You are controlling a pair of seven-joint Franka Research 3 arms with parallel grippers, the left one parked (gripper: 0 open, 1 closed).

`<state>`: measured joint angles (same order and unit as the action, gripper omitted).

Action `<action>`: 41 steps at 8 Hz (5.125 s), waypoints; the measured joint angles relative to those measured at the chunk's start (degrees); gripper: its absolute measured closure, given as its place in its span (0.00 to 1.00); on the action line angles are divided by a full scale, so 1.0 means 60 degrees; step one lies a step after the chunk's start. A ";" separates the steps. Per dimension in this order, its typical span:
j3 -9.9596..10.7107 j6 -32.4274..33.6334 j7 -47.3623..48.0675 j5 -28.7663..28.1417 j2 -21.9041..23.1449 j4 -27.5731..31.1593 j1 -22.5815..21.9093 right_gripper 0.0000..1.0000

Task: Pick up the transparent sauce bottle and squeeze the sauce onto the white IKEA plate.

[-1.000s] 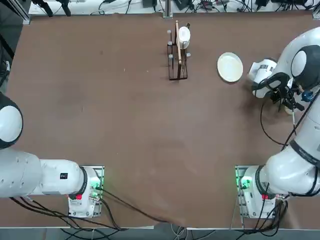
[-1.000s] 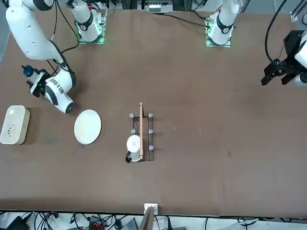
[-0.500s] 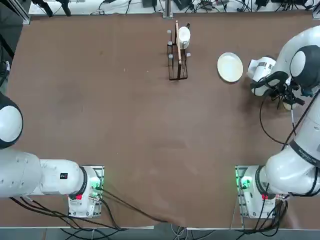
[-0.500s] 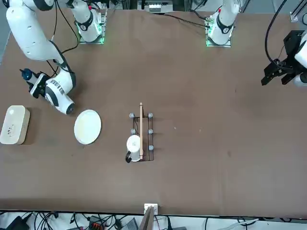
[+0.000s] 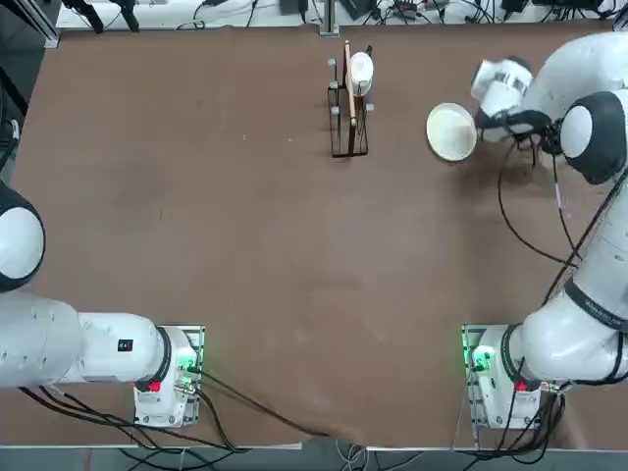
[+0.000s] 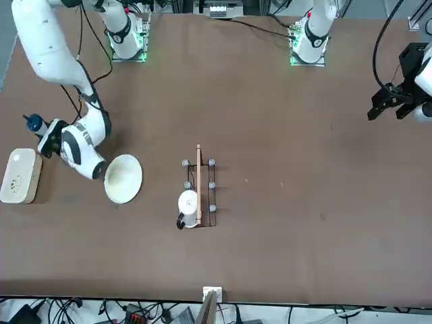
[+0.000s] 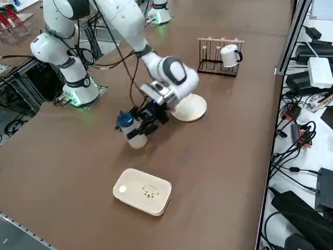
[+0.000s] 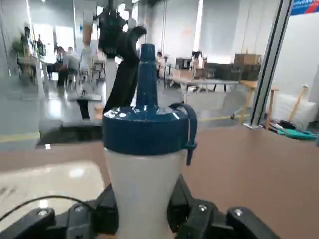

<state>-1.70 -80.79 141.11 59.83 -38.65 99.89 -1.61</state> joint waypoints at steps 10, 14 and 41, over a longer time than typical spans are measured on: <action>-0.0088 -0.1330 -0.6302 -0.5912 -0.0200 -0.3271 -0.3071 0.63; -0.0101 -0.2105 -0.8236 -0.8211 -0.0376 -0.3257 -0.3041 0.63; -0.0124 -0.0196 -1.3964 -1.0480 -0.1143 -0.2980 -0.1741 0.63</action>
<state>-2.45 -81.96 57.32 -3.05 -45.51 82.01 -12.06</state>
